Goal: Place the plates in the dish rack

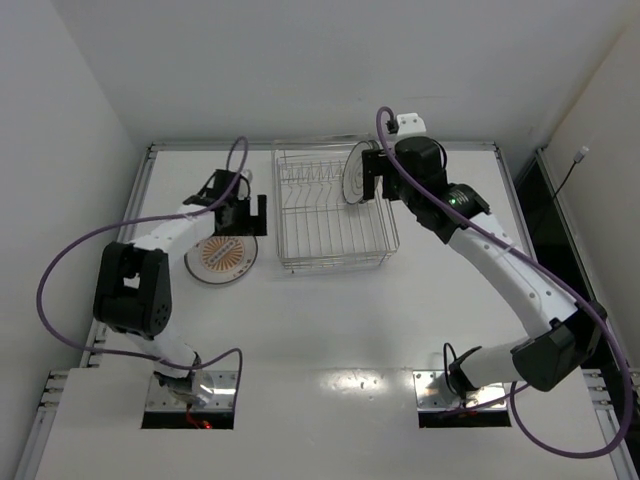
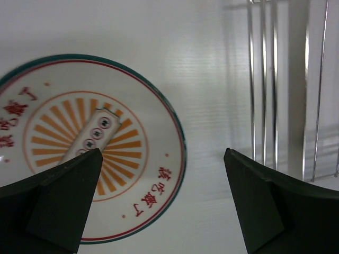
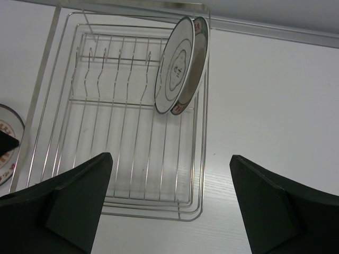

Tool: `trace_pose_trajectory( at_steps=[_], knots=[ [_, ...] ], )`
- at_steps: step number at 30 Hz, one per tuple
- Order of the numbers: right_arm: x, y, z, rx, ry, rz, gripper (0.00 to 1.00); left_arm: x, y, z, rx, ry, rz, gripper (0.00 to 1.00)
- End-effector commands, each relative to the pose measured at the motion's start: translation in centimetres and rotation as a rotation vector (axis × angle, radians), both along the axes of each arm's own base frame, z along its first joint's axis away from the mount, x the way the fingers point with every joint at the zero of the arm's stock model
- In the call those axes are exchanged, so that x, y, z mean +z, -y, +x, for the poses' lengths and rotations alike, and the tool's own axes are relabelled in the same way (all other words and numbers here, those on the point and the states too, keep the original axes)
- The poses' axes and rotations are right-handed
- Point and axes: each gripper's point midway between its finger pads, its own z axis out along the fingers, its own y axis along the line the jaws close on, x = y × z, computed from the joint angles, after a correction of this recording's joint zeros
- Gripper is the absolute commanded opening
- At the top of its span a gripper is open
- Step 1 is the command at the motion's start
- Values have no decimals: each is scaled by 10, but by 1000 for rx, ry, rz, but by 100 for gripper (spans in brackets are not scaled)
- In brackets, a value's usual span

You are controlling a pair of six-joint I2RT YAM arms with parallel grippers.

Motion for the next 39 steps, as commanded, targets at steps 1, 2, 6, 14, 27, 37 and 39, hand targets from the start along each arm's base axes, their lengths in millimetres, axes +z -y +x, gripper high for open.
trace_pose_trajectory(
  at_steps=[1,2,6,14,27,37,39],
  knots=[
    [6,-5,1,10,25,47,91,-19,11,-5,-63,-75,115,99],
    [1,-5,0,10,16,41,91,-25,11,-6,-71,-90,124,99],
    [-2,-6,0,18,13,45,91,-43,11,-10,-80,-163,131,99],
    [0,-5,-3,18,13,45,91,-69,5,-18,-73,-269,175,86],
    [5,-3,-3,10,16,41,91,-108,-5,-33,-57,-430,243,13],
    [3,-1,-4,1,10,33,91,-92,-15,-28,-18,-388,286,0],
    [-1,0,-5,1,2,29,91,-84,-23,-24,29,-348,340,0]
  ],
)
